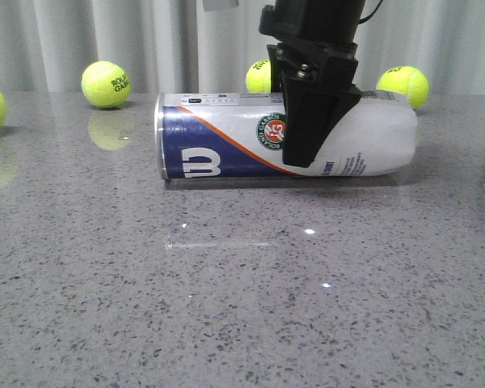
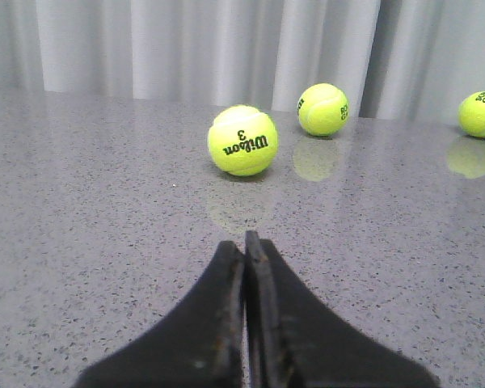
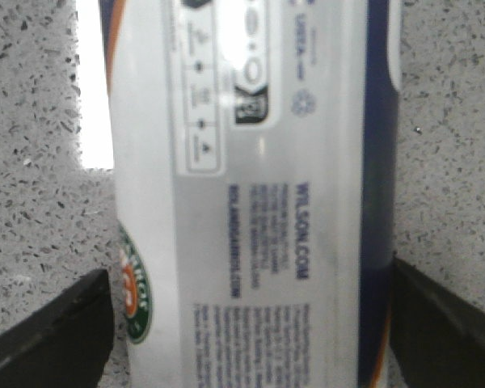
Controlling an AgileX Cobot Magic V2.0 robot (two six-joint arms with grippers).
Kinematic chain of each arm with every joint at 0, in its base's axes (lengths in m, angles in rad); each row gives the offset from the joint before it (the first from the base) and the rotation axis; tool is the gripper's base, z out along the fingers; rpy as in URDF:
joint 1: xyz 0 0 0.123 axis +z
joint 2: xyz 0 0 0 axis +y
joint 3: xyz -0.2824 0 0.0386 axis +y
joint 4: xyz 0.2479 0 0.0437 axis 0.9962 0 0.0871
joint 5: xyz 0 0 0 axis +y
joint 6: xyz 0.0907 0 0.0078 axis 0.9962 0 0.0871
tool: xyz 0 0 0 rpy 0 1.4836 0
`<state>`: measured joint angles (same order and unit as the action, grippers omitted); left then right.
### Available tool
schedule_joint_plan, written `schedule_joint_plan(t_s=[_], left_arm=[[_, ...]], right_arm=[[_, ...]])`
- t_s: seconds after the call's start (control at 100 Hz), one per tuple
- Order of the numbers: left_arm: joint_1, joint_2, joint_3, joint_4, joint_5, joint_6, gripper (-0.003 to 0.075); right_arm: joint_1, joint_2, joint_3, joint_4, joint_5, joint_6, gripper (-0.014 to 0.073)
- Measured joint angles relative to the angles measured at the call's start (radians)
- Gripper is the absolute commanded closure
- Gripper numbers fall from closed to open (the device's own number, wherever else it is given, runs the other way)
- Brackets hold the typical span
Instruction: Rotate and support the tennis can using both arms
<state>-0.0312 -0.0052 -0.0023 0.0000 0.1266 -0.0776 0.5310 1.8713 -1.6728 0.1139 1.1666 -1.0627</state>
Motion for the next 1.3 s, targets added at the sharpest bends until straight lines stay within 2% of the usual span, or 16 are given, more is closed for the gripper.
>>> schedule_joint_plan(t_s=[0.41, 0.47, 0.56, 0.73, 0.77, 0.93, 1.0, 1.3], left_arm=[[0.000, 0.000, 0.000, 0.000, 0.000, 0.000, 0.0741], [0.000, 0.000, 0.000, 0.000, 0.000, 0.000, 0.0741], [0.000, 0.000, 0.000, 0.000, 0.000, 0.000, 0.0741], [0.000, 0.000, 0.000, 0.000, 0.000, 0.000, 0.0741], [0.000, 0.000, 0.000, 0.000, 0.000, 0.000, 0.0741], [0.000, 0.000, 0.000, 0.000, 0.000, 0.000, 0.0741], [0.000, 0.000, 0.000, 0.000, 0.000, 0.000, 0.0741], [0.000, 0.000, 0.000, 0.000, 0.000, 0.000, 0.0741]], right_arm=[[0.000, -0.122, -0.002, -0.011, 0.011, 0.000, -0.0051], [0.000, -0.142, -0.002, -0.011, 0.021, 0.005, -0.0015], [0.000, -0.174, -0.002, -0.011, 0.041, 0.040, 0.0131], [0.000, -0.227, -0.002, -0.011, 0.068, 0.161, 0.0583], [0.000, -0.235, -0.002, -0.011, 0.070, 0.180, 0.0662], [0.000, -0.256, -0.004, -0.012, 0.074, 0.229, 0.0649], [0.000, -0.261, -0.004, -0.012, 0.075, 0.290, 0.0649], [-0.031, -0.307, -0.002, -0.012, 0.081, 0.861, 0.0649]])
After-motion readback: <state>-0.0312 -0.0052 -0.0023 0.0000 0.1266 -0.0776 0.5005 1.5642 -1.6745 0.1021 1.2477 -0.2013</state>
